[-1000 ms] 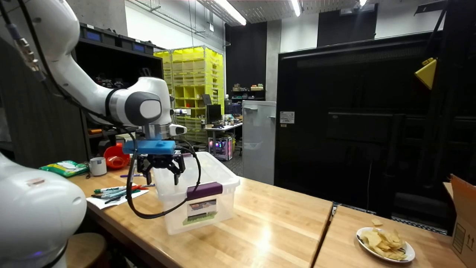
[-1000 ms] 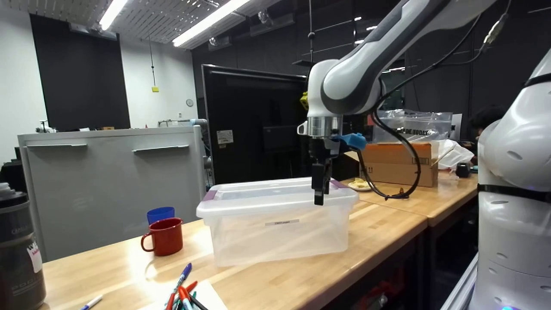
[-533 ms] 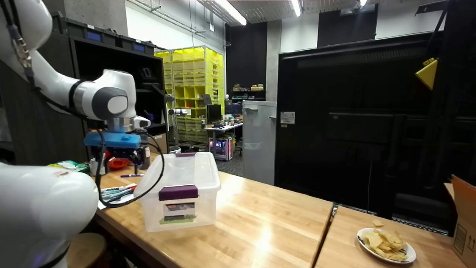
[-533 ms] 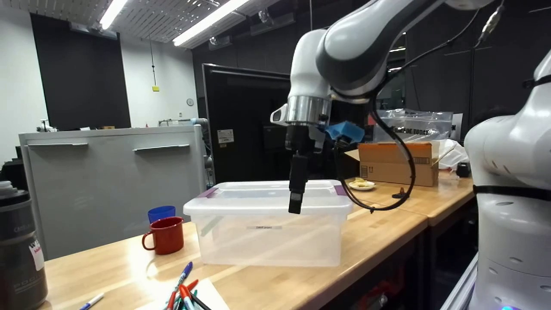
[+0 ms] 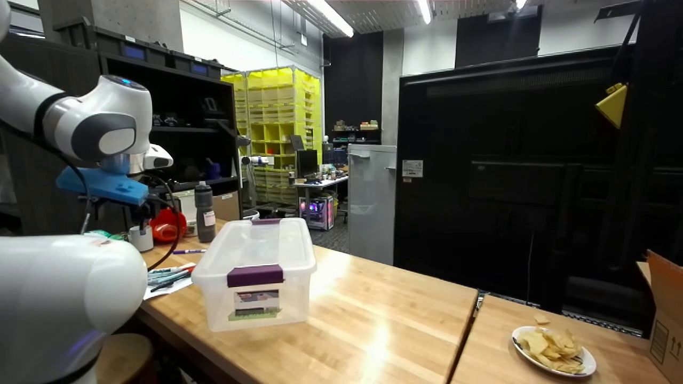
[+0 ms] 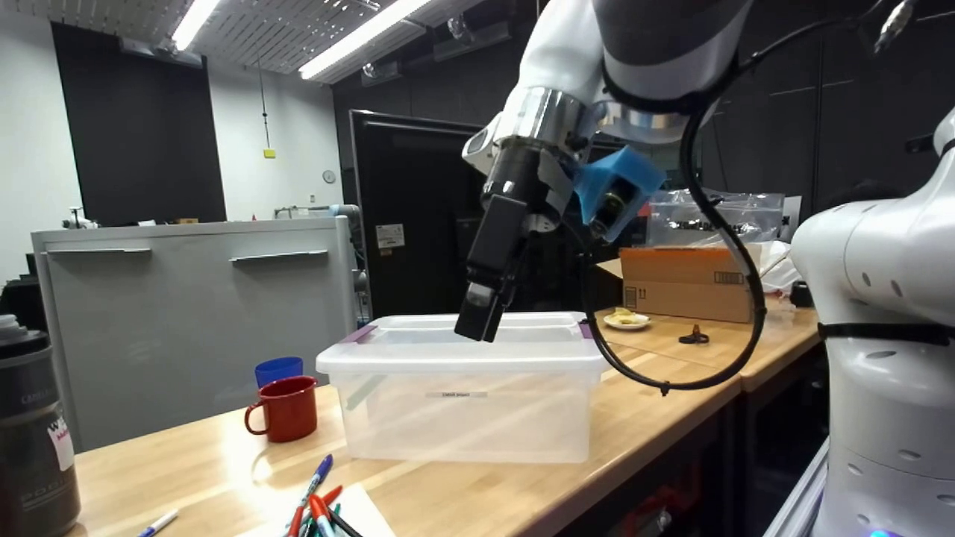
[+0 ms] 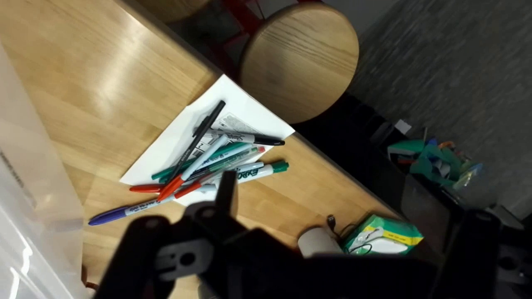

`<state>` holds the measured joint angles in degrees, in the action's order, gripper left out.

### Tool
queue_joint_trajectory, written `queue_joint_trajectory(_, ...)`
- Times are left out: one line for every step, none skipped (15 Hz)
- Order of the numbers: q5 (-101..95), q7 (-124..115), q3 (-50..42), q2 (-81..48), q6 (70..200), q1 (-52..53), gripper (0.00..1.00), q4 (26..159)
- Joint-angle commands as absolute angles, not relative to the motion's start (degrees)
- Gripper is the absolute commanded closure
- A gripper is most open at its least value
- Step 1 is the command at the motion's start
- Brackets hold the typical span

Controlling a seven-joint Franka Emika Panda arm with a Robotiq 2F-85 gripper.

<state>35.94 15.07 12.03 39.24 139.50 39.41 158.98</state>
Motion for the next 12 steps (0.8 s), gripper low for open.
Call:
queue_joint_trajectory(45.4,14.9,18.5,34.2,146.8,33.7,0.0,159.1)
queue_joint_trajectory(47.7,15.6,20.6,32.6,149.2,32.1,0.0,159.3)
queue_joint_trajectory(49.9,16.1,23.1,30.6,152.0,30.5,0.0,159.5)
queue_joint_trajectory(52.0,16.9,25.3,28.7,154.7,29.1,0.0,159.7)
queue_joint_trajectory(53.8,17.7,27.8,26.2,157.8,27.5,0.0,159.8)
queue_joint_trajectory(55.7,18.7,30.3,23.6,161.1,26.2,0.0,159.9)
queue_joint_trajectory(57.7,19.9,32.9,20.7,164.9,25.0,0.0,160.0)
queue_joint_trajectory(59.7,21.2,35.4,17.7,168.8,23.8,0.0,160.1)
queue_joint_trajectory(61.7,23.0,37.9,14.3,173.0,22.8,0.0,160.2)
queue_joint_trajectory(64.0,25.2,40.0,11.0,177.1,22.3,0.0,160.4)
queue_joint_trajectory(66.3,28.0,41.9,7.6,181.1,22.0,0.0,160.5)
queue_joint_trajectory(69.4,31.3,43.0,4.2,185.1,22.5,0.0,160.6)
